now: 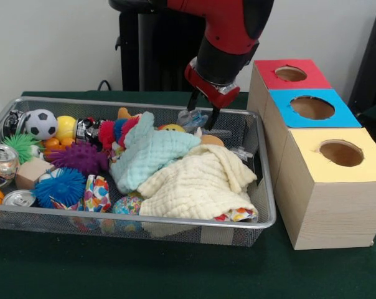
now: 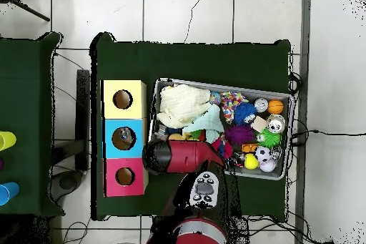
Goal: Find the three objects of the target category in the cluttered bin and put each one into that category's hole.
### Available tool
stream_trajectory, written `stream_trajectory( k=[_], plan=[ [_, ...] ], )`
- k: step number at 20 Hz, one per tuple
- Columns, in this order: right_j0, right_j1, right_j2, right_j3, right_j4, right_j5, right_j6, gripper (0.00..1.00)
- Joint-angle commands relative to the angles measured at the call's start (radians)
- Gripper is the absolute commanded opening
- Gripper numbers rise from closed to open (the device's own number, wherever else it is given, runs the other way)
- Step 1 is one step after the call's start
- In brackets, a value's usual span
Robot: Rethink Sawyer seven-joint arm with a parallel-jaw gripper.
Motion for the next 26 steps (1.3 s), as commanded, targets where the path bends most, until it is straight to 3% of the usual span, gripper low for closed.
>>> stream_trajectory(
  k=[1, 6, 7, 13, 16, 21, 26],
  plan=[
    [-0.024, -0.025, 0.013, -0.031, -0.034, -0.002, 0.018, 1.0],
    [-0.045, -0.037, 0.025, -0.046, -0.067, -0.05, -0.021, 1.0],
    [-0.047, -0.037, 0.025, -0.047, -0.073, -0.066, -0.02, 0.0],
    [-0.062, -0.051, 0.04, -0.033, -0.084, -0.113, -0.01, 0.0],
    [-0.049, -0.075, 0.027, -0.038, -0.082, -0.08, 0.003, 0.0],
    [-0.034, -0.129, 0.022, -0.032, -0.06, -0.005, 0.019, 0.0],
    [-0.038, -0.249, 0.041, -0.036, -0.028, 0.16, -0.026, 0.0]
  ],
)
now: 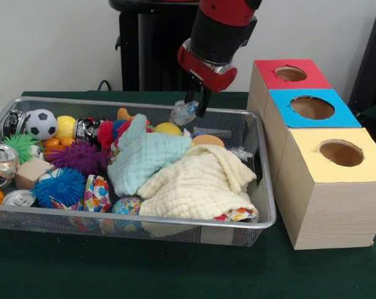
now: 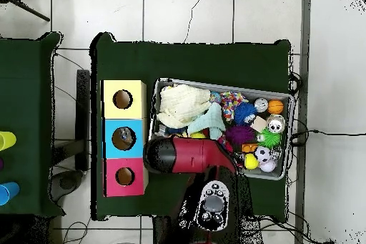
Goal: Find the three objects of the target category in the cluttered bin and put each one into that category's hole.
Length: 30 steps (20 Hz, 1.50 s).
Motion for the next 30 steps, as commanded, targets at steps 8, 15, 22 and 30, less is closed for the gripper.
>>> stream_trajectory(
  k=[8, 15, 22, 30],
  plan=[
    [-0.058, -0.219, 0.09, -0.055, 0.048, 0.28, -0.062, 0.0],
    [-0.09, -0.257, 0.15, -0.029, 0.105, 0.324, -0.063, 0.0],
    [-0.09, -0.29, 0.202, -0.033, 0.242, 0.37, 0.03, 0.0],
    [-0.062, -0.323, 0.174, -0.098, 0.312, 0.478, 0.128, 0.0]
  ],
)
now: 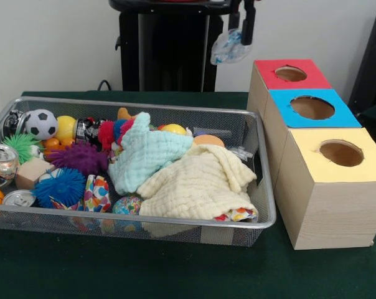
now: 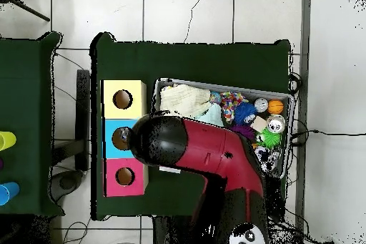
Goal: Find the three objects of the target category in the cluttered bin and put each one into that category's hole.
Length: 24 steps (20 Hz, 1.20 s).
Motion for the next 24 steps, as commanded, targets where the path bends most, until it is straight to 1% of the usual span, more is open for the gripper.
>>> stream_trajectory(
  k=[1, 6, 7, 9, 10, 12, 14, 15, 16, 17, 18, 19, 20, 21, 22, 24],
  plan=[
    [0.016, -0.027, 0.071, -0.064, 0.085, 0.202, 0.138, 0.0],
    [0.041, -0.038, 0.047, -0.081, 0.14, 0.225, 0.211, 0.0],
    [0.046, -0.039, 0.037, -0.085, 0.141, 0.225, 0.215, 0.0],
    [0.053, -0.04, 0.024, -0.105, 0.148, 0.244, 0.232, 0.0],
    [0.054, -0.033, 0.022, -0.127, 0.148, 0.256, 0.237, 0.0],
    [0.063, -0.037, 0.005, -0.133, 0.148, 0.257, 0.249, 0.0],
    [0.076, -0.013, -0.006, -0.184, 0.144, 0.264, 0.282, 0.0],
    [0.08, -0.013, -0.01, -0.181, 0.146, 0.257, 0.284, 0.0],
    [0.088, -0.016, -0.018, -0.161, 0.153, 0.221, 0.287, 0.0],
    [0.088, -0.004, -0.019, -0.197, 0.153, 0.237, 0.295, 0.0],
    [0.087, 0.005, -0.022, -0.215, 0.155, 0.23, 0.296, 0.0],
    [0.089, 0.005, -0.025, -0.207, 0.161, 0.217, 0.293, 0.0],
    [0.089, -0.001, -0.025, -0.184, 0.174, 0.187, 0.285, 0.0],
    [0.09, 0.017, -0.023, -0.203, 0.178, 0.181, 0.292, 0.0],
    [0.095, 0.014, -0.024, -0.187, 0.192, 0.16, 0.298, 0.0],
    [0.094, 0.043, -0.021, -0.192, 0.202, 0.123, 0.293, 0.0]
  ],
)
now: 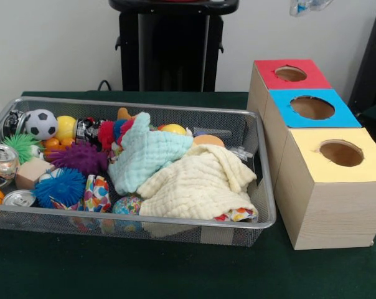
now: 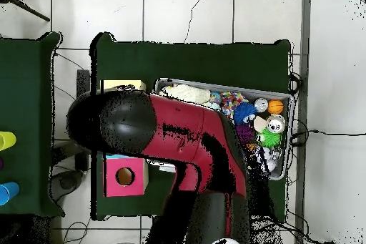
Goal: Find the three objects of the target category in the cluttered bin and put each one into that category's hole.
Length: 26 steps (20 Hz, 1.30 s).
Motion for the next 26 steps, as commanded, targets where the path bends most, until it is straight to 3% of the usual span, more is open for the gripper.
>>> stream_trajectory(
  k=[1, 5, 10, 17, 26],
  plan=[
    [0.0, 0.082, 0.001, -0.005, 0.055, -0.035, 0.288, 0.0],
    [0.01, 0.113, -0.005, 0.012, 0.079, -0.11, 0.287, 0.0],
    [0.044, 0.126, -0.046, -0.011, 0.074, -0.089, 0.314, 0.0],
    [0.088, 0.14, -0.068, 0.049, 0.104, -0.158, 0.311, 0.0],
    [0.207, 0.178, -0.168, 0.078, 0.132, -0.165, 0.431, 0.0]
  ],
)
